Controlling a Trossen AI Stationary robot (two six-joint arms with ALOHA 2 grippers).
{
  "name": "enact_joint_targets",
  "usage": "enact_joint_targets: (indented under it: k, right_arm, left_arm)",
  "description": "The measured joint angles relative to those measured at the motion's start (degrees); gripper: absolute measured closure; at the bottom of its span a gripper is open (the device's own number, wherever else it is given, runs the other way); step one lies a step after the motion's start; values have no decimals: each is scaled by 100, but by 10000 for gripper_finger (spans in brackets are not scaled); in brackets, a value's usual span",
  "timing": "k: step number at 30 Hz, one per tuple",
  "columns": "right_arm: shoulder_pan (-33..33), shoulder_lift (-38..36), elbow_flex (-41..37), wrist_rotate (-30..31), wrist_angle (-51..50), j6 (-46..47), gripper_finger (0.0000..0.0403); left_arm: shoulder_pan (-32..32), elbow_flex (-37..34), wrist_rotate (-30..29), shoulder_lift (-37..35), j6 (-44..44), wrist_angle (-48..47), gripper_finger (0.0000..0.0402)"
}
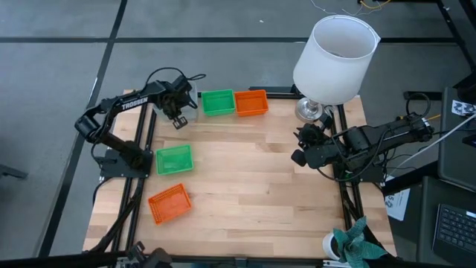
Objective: Stack baskets by color
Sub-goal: Adjust the gray bin, then adjust the green bin
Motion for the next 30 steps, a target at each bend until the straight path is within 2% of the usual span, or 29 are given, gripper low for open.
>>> enact_joint_targets:
  k: [6,13,15,18,21,26,30]
  right_arm:
    - [0,0,0,-1,2,0,319]
    - [-2,0,0,-1,2,0,319]
    - [-2,0,0,-2,2,0,319]
    - [0,0,0,0,2,0,319]
    - [0,0,-2,4,2,0,319]
    - [0,0,-2,7,2,-1,319]
    - [0,0,-2,4,2,0,319]
  left_arm:
    - [-155,70,170,-93,-7,-73,401]
    - [-853,673,111,-367,-231,-336,402]
    - [-1070,880,286,-381,-310,-262,402]
    - [-1365,1024,989,-362,-262,202,401]
    - [-1693,1036,1441,-78,-213,893,401]
    - [-1977,1032,1459,554,-295,1779,401]
    - [-2015,1029,1458,1112,-268,2027,401]
